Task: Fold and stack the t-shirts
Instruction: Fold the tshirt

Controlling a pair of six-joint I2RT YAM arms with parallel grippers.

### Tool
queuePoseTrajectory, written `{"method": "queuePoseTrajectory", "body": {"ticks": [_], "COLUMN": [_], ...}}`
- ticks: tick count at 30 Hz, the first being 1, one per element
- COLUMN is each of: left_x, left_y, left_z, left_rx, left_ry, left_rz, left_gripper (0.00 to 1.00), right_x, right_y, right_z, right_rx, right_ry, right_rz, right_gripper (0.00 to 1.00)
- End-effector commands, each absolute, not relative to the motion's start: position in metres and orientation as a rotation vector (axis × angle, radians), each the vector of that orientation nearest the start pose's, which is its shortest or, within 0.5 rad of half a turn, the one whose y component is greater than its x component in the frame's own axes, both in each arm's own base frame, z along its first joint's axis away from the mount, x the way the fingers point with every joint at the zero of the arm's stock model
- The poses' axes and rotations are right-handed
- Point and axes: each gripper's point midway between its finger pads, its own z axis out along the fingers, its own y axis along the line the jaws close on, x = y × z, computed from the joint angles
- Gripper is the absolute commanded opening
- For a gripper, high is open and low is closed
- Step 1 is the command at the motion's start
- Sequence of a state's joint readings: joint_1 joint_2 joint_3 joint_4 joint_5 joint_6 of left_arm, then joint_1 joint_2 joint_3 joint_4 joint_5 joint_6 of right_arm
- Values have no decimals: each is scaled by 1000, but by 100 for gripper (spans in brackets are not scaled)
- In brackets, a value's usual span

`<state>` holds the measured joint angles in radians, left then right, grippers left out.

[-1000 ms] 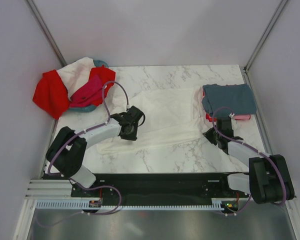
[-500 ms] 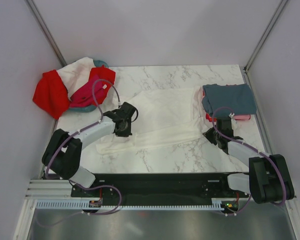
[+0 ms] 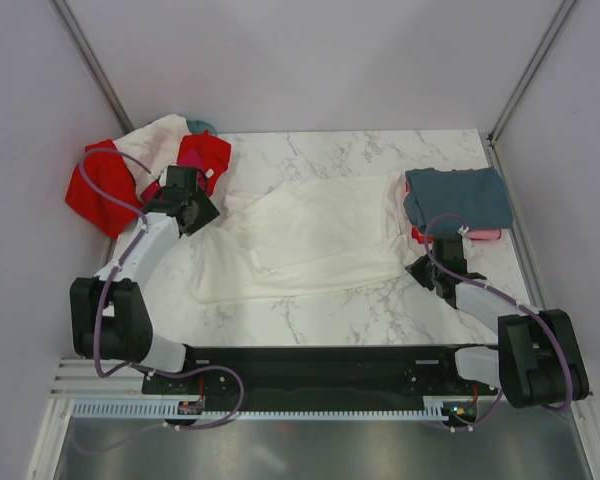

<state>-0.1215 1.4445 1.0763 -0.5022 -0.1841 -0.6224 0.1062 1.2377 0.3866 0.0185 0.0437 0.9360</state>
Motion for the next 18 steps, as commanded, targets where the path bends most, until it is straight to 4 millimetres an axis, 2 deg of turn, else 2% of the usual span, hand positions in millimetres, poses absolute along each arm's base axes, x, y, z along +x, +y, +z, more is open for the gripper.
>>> {"method": "queuePoseTrajectory", "body": {"ticks": [1,2,3,4,9,14,15,16,17,18], "left_x": [380,376,370,358,312,264,255,243,238,233], "left_y": [-22,-21,-19,-13,-1,-13,-15,-17,-20,-22], "left_z": [129,127,129,119,122,129,126,113,119,114], "left_rx": [-848,-872,-885,-907,-991,-1054,-1082,-1111,-1163,-1195], "left_ry": [2264,2265,2254,2267,2209,2153,2157,2175,2113,2103], "left_rz": [-101,-95,-89,-42,-16,-178,-191,-201,-267,-297], "left_gripper": [62,71,89,90,89,84,82,82,81,79], "right_x": [252,252,251,251,251,253,253,254,253,254], "right_y": [49,49,48,48,48,48,48,48,49,49], "right_z": [-10,-10,-11,-11,-11,-12,-12,-11,-12,-11], "right_rx": [1050,1046,1047,1048,1042,1044,1050,1051,1061,1066], "right_ry": [2352,2353,2353,2355,2359,2362,2359,2355,2355,2346], "right_rz": [325,323,319,318,318,318,317,323,327,334], "right_gripper": [0,0,0,0,0,0,0,0,0,0]}}
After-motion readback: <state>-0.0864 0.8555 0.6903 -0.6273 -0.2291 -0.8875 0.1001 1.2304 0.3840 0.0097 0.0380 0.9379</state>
